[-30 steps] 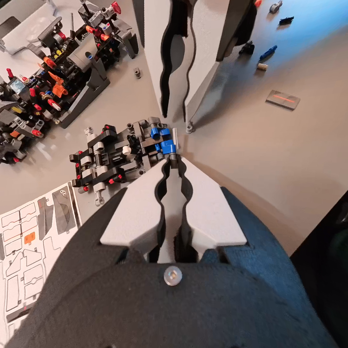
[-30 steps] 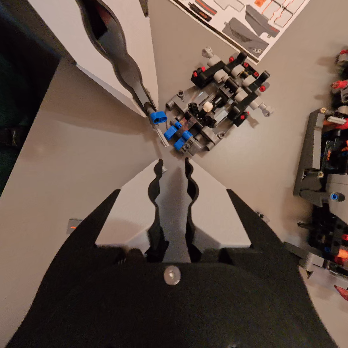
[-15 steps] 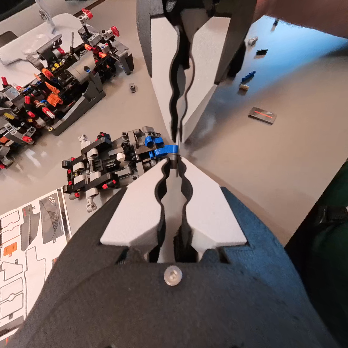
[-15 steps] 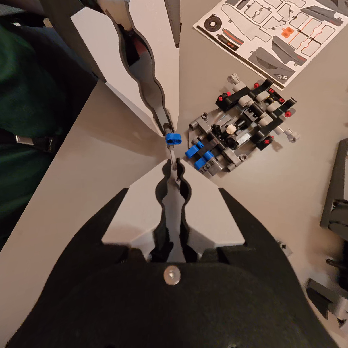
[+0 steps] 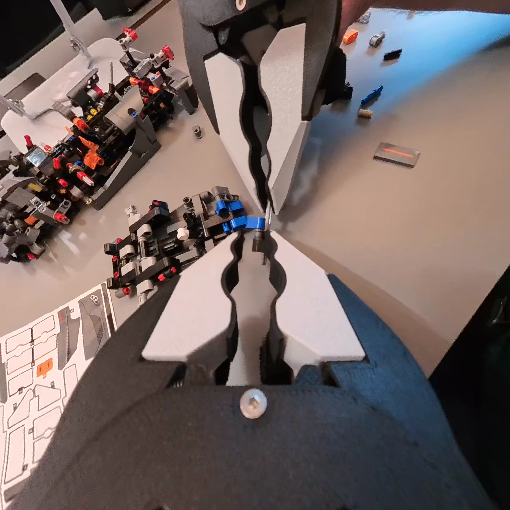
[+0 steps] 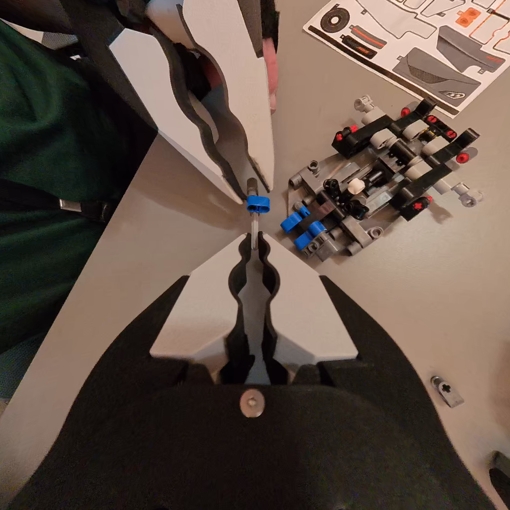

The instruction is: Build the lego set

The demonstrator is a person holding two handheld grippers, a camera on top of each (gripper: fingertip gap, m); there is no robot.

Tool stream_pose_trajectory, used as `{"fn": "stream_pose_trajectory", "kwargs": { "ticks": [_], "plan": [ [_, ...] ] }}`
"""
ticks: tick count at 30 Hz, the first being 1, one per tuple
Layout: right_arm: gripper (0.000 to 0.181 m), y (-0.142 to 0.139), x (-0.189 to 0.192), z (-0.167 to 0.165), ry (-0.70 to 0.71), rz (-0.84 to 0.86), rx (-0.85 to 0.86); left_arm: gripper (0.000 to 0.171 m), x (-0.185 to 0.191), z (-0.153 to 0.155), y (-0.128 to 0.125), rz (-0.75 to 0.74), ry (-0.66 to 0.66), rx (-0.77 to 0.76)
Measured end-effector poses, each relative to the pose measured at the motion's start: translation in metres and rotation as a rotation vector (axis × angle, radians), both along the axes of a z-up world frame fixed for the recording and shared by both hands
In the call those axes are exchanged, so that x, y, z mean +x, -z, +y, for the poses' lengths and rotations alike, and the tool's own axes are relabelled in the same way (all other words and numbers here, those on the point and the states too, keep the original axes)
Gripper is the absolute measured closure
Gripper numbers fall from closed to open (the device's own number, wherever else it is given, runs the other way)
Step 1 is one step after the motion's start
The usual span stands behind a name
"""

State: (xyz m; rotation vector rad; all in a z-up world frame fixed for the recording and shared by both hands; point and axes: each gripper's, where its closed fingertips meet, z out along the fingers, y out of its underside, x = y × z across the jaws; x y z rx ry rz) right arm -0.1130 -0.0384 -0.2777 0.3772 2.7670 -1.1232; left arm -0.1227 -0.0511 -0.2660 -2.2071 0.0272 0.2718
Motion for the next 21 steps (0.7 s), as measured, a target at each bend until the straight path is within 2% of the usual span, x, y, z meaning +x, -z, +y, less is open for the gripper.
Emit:
{"fn": "stream_pose_trajectory", "kwargs": {
  "ticks": [5,15,21],
  "plan": [
    [0.179,0.0,0.001,-0.001,-0.016,-0.005,0.006,0.152,0.005,0.003,-0.004,-0.032,0.029,0.025],
    [0.179,0.0,0.0,-0.002,0.0,-0.018,-0.005,0.16,0.0,0.004,0.002,-0.064,-0.008,-0.013],
    [0.167,-0.004,-0.006,0.008,0.044,-0.01,0.001,0.16,-0.01,0.001,0.003,-0.084,-0.066,-0.037]
  ]
}}
